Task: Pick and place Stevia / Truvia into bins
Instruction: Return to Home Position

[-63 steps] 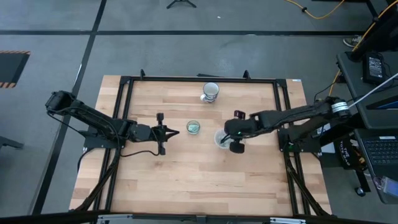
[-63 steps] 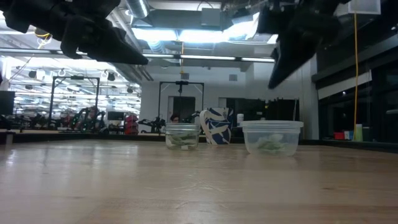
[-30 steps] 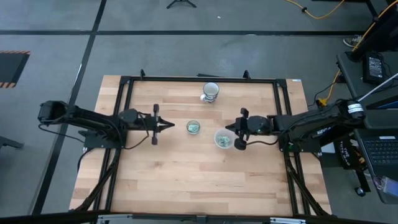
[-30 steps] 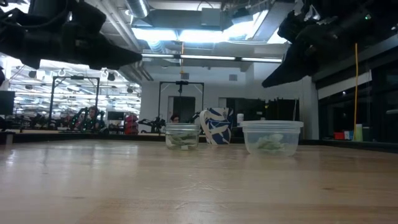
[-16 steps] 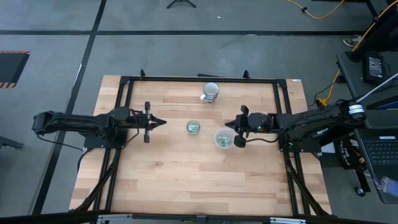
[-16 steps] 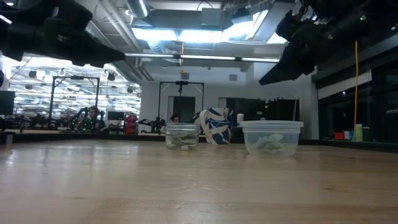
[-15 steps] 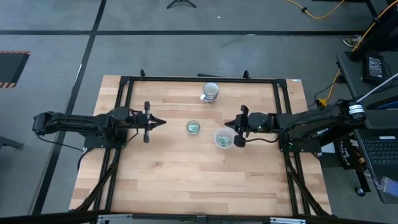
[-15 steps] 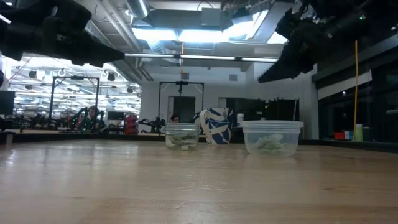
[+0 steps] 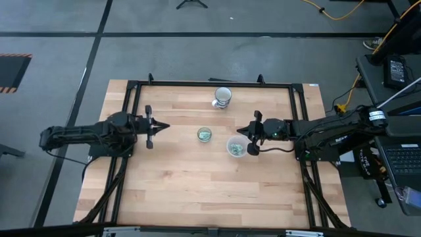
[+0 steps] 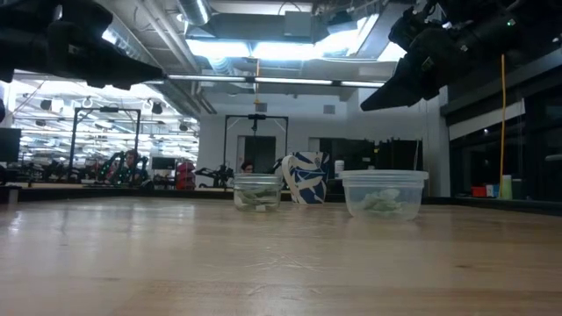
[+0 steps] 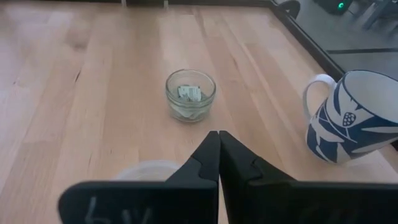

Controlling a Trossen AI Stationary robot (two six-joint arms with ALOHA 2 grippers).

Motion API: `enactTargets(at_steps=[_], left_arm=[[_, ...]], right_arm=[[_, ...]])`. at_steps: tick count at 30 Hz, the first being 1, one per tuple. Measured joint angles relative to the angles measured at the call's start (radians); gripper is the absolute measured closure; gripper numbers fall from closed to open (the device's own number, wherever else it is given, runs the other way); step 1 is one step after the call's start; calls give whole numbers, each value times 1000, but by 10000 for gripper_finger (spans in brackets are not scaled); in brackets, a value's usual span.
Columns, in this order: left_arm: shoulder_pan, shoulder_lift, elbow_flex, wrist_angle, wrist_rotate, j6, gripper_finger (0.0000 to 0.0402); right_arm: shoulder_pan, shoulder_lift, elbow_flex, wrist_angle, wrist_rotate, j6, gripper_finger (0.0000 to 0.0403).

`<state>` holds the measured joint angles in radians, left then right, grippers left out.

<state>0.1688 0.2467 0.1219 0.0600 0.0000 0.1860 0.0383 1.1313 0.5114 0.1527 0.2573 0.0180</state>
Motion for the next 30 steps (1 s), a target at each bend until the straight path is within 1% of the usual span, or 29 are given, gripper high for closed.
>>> enactTargets(at_steps=[4, 8, 14, 18, 21, 26, 30], left_arm=[[15, -45, -51, 33, 18, 14, 400], [45, -93, -115, 67, 10, 10, 400], [98, -150, -114, 47, 27, 25, 400], [136, -188, -114, -6, 74, 27, 399], [165, -214, -114, -34, 74, 16, 400], [206, -226, -114, -33, 86, 11, 400], [230, -225, -114, -33, 83, 9, 399]], right_arm=[[0, 0, 0, 2, 0, -1, 399], [0, 0, 0, 10, 0, 2, 399], [0, 0, 0, 10, 0, 4, 399], [0, 0, 0, 12, 0, -2, 399], [-7, 0, -27, 80, 0, -12, 399], [-18, -5, -93, 221, -46, -71, 399], [-35, -49, -138, 245, -49, -91, 399]])
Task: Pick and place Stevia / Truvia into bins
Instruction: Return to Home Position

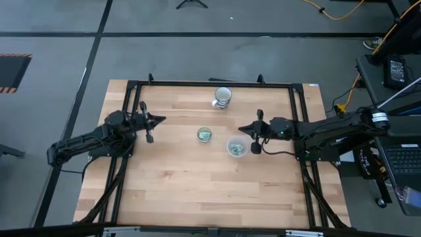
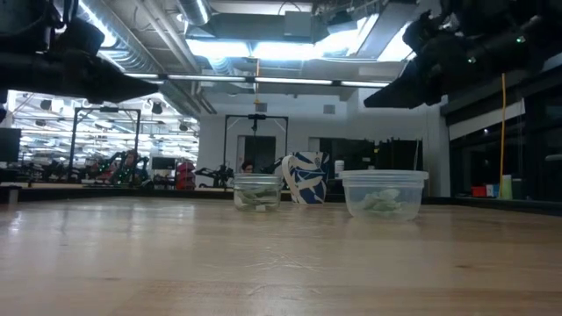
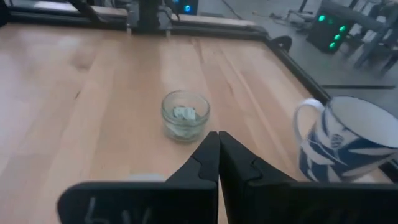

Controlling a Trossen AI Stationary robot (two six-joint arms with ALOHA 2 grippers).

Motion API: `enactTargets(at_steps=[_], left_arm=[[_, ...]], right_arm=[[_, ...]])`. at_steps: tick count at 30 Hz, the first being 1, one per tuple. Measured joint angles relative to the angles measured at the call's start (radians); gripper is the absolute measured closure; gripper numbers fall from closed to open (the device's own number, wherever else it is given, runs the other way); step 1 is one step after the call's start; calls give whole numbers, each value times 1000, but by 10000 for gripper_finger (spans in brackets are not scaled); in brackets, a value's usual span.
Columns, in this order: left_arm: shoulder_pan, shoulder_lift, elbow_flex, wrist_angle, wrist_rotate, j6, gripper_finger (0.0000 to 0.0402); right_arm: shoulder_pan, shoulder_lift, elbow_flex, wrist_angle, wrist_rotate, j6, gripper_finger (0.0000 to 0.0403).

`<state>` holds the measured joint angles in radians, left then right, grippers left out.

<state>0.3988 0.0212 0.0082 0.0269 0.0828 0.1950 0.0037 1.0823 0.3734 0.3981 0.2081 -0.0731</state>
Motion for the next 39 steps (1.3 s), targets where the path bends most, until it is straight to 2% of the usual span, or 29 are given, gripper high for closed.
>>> enactTargets(at_steps=[5, 10, 16, 25, 33, 39], left_arm=[[30, 0, 0, -1, -5, -31, 400], [43, 0, 0, -1, -7, -52, 399], [43, 0, 0, -6, -99, -68, 399], [43, 0, 0, -10, -129, -130, 398], [43, 1, 0, -8, -151, -122, 398], [43, 1, 0, -8, -143, -122, 400]], right_arm=[[-4, -126, -73, 3, -8, -13, 399], [-24, -302, -176, 26, -111, -18, 399], [-58, -507, -261, 11, -161, -53, 399], [-96, -774, -264, -268, -208, -69, 399], [-97, -884, -271, -329, -229, -86, 400], [-97, -890, -350, -216, -256, -91, 401]])
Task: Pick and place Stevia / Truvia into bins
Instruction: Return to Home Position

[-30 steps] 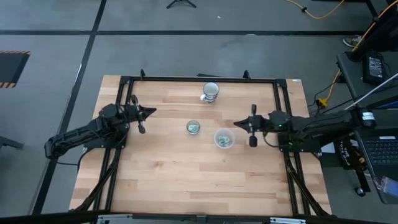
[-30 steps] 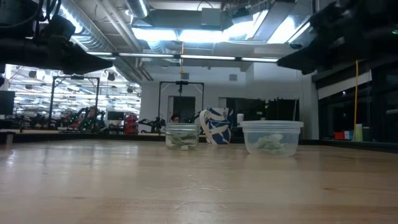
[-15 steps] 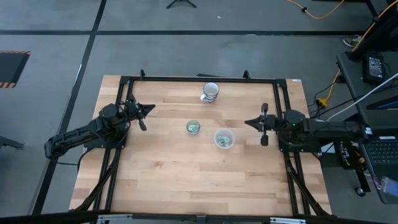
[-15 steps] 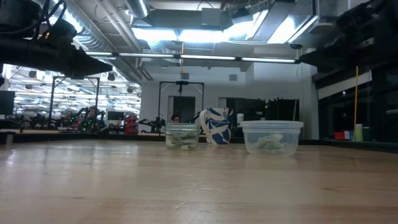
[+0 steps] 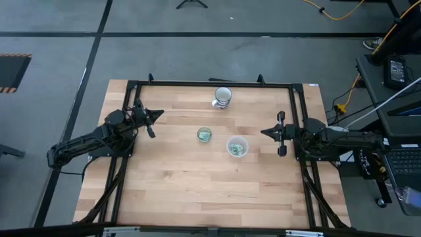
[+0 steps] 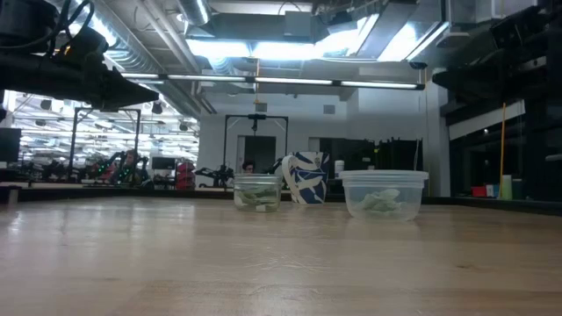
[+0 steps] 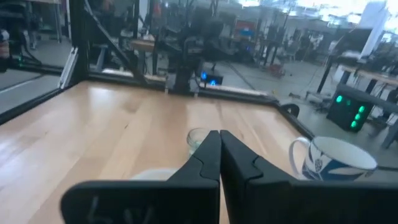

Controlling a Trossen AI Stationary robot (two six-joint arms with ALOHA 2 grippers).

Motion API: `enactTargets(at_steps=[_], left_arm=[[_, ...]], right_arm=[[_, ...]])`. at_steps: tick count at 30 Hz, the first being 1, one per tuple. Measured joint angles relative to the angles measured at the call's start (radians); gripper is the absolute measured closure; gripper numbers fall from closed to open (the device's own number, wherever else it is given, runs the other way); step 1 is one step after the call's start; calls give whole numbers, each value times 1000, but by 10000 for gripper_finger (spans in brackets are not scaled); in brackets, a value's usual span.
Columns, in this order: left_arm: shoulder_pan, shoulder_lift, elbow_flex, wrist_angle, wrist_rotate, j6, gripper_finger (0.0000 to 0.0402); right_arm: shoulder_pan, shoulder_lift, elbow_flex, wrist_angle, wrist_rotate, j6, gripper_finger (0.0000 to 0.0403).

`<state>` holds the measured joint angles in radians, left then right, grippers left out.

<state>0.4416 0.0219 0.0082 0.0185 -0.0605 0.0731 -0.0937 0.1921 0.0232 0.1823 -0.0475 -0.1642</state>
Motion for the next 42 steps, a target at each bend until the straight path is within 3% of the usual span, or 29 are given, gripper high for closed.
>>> enactTargets(at_steps=[8, 22, 42], left_arm=[[0, 0, 0, 0, 0, -33, 400], [0, 0, 0, 0, 1, -34, 395], [0, 0, 0, 0, 2, -34, 396]], right_arm=[[-1, 1, -17, 31, 3, -23, 400], [-1, 2, -17, 19, 20, 110, 399], [10, -4, -17, 10, 23, 108, 399]])
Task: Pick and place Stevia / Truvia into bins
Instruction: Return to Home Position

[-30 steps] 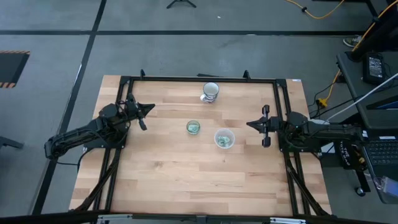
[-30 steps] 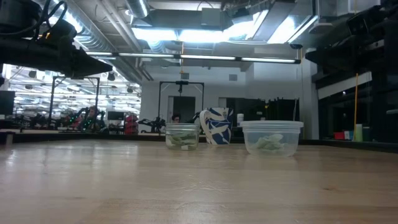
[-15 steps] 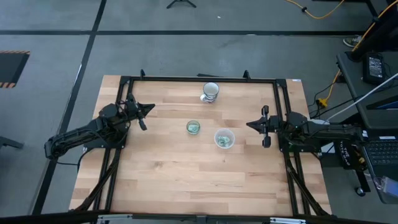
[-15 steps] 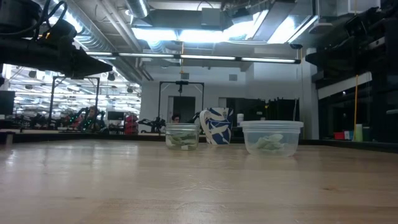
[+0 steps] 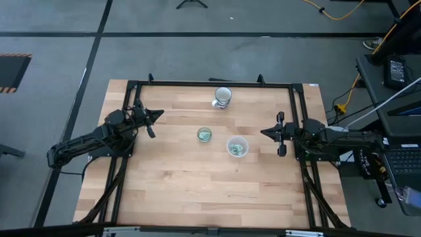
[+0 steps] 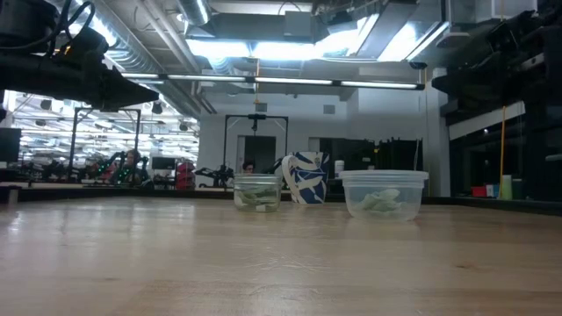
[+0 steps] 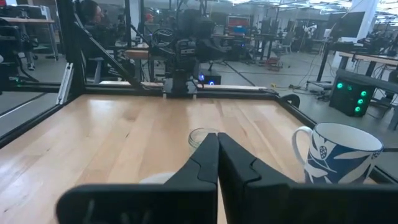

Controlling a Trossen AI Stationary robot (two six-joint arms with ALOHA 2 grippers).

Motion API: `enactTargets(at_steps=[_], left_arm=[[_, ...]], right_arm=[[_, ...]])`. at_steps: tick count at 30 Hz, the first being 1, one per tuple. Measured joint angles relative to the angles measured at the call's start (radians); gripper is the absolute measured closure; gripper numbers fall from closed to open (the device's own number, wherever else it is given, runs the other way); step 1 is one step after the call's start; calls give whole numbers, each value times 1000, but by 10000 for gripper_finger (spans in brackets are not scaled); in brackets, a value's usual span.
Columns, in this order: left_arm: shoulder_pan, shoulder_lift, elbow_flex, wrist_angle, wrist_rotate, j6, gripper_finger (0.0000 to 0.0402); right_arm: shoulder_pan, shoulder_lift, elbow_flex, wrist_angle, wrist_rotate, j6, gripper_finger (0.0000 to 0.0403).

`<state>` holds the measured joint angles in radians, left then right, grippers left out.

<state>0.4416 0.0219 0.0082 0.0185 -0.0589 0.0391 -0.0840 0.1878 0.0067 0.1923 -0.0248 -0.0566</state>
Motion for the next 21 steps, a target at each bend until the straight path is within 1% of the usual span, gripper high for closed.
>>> enactTargets(at_steps=[3, 8, 11, 14, 17, 21], left_arm=[[0, 0, 0, 0, 0, 0, 394], [0, 0, 0, 0, 0, 0, 395], [0, 0, 0, 0, 0, 0, 395], [0, 0, 0, 0, 0, 0, 393], [0, 0, 0, 0, 0, 0, 395], [0, 0, 0, 0, 0, 0, 396]], right_arm=[[36, -37, 0, -7, -2, 28, 399], [133, -124, 0, -9, -4, 35, 399], [175, -165, 1, -80, -6, 16, 399], [184, -187, 1, -171, -2, 25, 399], [184, -187, 1, -169, 3, 57, 399], [184, -185, 1, -169, 4, 52, 399]])
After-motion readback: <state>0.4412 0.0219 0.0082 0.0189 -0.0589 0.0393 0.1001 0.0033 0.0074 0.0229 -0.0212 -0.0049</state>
